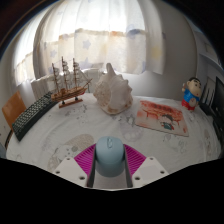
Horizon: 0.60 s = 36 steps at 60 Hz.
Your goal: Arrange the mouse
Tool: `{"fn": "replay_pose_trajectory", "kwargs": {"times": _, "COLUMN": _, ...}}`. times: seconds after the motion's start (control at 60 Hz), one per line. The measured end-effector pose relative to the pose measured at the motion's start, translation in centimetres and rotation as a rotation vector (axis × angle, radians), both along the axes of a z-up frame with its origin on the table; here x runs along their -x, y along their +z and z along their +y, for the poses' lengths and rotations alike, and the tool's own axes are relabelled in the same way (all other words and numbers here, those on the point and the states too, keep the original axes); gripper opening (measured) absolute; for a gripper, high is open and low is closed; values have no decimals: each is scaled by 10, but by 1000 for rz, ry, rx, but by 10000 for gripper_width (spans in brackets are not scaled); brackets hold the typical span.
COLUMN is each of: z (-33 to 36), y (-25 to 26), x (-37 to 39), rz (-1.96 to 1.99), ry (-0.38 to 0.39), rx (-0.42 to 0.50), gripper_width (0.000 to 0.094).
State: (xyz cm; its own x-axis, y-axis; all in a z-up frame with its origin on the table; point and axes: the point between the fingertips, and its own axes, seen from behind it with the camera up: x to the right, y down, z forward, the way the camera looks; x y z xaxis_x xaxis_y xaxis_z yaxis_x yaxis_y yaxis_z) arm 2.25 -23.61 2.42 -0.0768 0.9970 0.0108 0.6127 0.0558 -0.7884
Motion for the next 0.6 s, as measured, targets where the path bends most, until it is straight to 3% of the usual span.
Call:
{"fn": "replay_pose_trajectory", "kwargs": {"times": 0.167, "z": 52, "y": 85, "x": 51, "rz": 97, "ry": -27, "rx": 23, "gripper_width": 440}}
{"fn": "replay_pose_trajectory", "kwargs": {"times": 0.317, "z": 147, "y": 123, "x": 123, "rz": 169, "ry": -136, "rx": -25, "gripper_width": 441}}
{"fn": "replay_pose_trajectory", "kwargs": {"times": 0.45, "z": 214, "y": 80, "x": 175, "rz": 149, "ry": -212, "rx": -25, "gripper_width": 437}}
{"fn": "replay_pose_trajectory", "kwargs": {"times": 0.6, "z": 239, "y": -4, "x": 195, "rz": 41, "ry": -206, "rx": -29, "gripper_width": 440}}
